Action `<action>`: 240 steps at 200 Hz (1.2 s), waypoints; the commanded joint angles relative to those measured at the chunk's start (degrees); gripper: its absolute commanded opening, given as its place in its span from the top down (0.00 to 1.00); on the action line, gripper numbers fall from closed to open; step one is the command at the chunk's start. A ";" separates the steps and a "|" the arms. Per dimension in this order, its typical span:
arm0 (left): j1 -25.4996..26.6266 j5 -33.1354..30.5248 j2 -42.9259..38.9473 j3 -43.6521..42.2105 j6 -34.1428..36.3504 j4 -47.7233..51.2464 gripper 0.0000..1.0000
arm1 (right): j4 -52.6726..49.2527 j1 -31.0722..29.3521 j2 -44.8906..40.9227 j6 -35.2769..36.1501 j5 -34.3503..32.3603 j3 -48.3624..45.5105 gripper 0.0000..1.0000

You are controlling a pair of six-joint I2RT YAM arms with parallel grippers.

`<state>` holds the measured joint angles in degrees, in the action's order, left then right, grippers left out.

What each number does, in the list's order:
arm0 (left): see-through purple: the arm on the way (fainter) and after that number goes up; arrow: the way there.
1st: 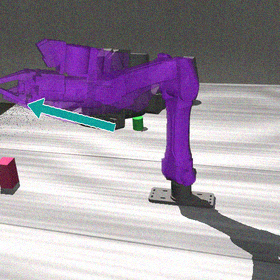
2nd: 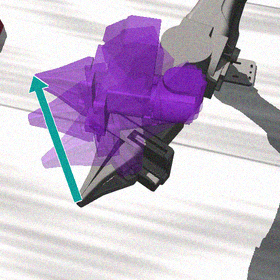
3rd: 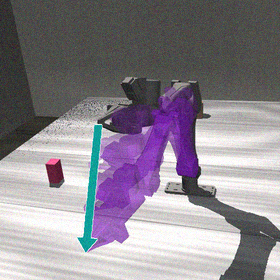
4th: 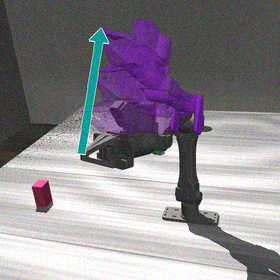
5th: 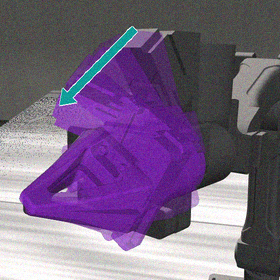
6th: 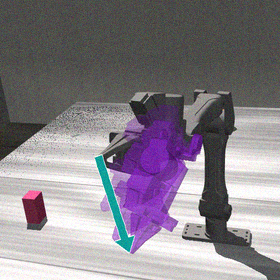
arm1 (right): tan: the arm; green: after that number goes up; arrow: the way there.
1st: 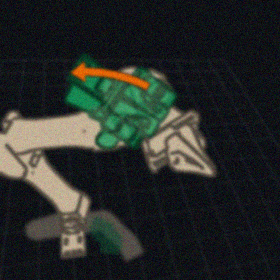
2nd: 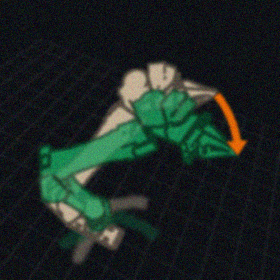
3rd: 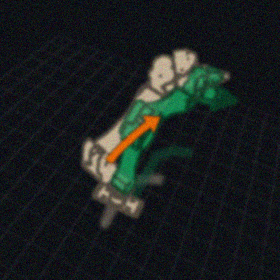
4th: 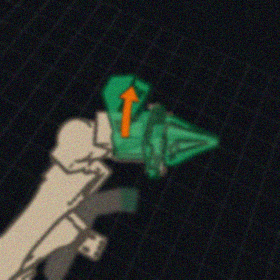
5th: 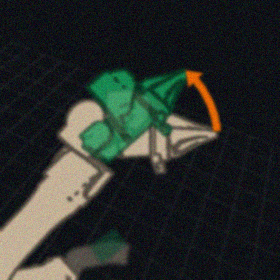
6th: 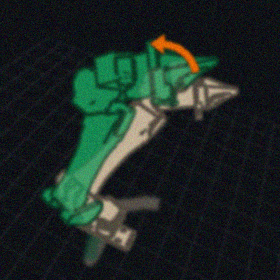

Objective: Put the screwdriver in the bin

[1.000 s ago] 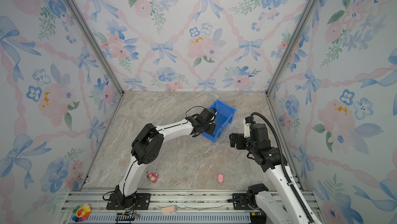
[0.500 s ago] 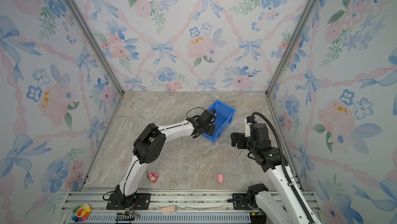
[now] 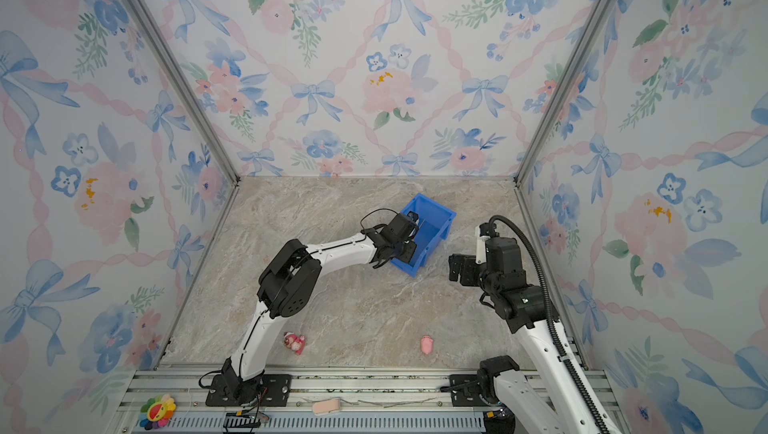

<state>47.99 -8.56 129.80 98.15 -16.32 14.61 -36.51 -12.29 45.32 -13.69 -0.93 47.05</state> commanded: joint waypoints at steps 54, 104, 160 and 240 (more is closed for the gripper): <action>0.91 -0.21 -6.73 -0.67 -0.38 0.52 0.72 | -1.90 2.75 -1.85 -0.44 -0.83 2.00 0.03; 1.08 -0.20 -16.79 -7.27 0.23 0.55 0.68 | -1.77 5.71 -2.55 -2.00 3.87 1.52 0.03; -1.14 -5.68 -31.97 -23.92 -1.73 0.64 0.46 | 3.57 8.45 -2.98 -4.48 2.96 -2.81 0.03; -16.47 -7.82 -41.94 -38.29 -0.41 -1.09 0.10 | 22.98 10.49 1.32 -3.08 -10.40 -14.22 0.03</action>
<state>35.03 -15.49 89.71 62.72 -18.35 14.59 -23.14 -3.36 46.87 -18.76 -6.42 37.85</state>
